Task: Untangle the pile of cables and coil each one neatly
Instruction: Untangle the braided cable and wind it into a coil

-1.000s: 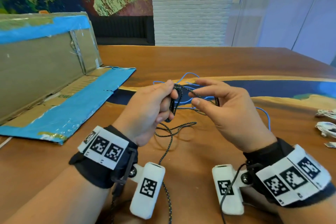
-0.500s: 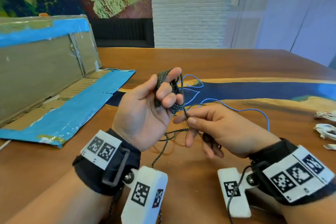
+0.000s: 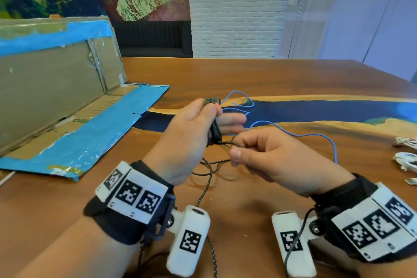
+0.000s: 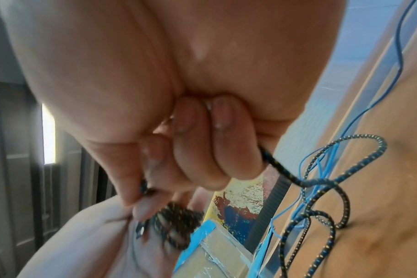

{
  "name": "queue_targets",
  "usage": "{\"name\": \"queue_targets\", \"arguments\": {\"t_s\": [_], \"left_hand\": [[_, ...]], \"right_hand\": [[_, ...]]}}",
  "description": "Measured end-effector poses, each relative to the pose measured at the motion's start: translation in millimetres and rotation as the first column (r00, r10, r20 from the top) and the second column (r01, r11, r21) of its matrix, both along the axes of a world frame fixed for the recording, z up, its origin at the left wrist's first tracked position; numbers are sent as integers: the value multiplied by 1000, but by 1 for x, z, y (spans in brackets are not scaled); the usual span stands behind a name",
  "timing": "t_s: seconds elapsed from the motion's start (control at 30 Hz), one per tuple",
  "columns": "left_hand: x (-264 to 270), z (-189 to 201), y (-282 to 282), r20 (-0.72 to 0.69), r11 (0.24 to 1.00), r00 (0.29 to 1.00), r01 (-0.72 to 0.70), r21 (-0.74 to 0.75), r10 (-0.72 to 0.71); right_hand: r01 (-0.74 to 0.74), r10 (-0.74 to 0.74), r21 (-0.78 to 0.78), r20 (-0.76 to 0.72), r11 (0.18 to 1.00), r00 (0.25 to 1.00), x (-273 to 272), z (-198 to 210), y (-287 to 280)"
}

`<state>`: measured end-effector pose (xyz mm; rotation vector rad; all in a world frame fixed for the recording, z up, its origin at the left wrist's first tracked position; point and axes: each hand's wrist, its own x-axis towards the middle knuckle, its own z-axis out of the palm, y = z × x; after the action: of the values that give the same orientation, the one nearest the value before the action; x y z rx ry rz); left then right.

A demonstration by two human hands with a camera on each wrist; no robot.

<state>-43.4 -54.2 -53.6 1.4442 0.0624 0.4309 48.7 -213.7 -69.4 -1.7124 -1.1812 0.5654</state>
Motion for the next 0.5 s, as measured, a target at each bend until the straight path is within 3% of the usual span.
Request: {"name": "queue_targets", "arguments": {"t_s": [0.07, 0.13, 0.33, 0.5], "left_hand": [[-3, 0, -2, -102, 961, 993, -34, 274, 64], [-5, 2, -2, -142, 891, 981, -54, 450, 131], [-5, 3, 7, -153, 709, 956, -73, 702, 250], [-4, 5, 11, -76, 678, 954, -149, 719, 290]], "right_hand": [[16, -16, 33, -8, 999, 1000, 4, 1, -4], [15, -14, 32, -32, 999, 999, 4, 1, -5], [144, -144, 5, 59, 990, 988, 11, -4, -2], [243, -251, 73, 133, 967, 959, 16, 0, -6]]}}
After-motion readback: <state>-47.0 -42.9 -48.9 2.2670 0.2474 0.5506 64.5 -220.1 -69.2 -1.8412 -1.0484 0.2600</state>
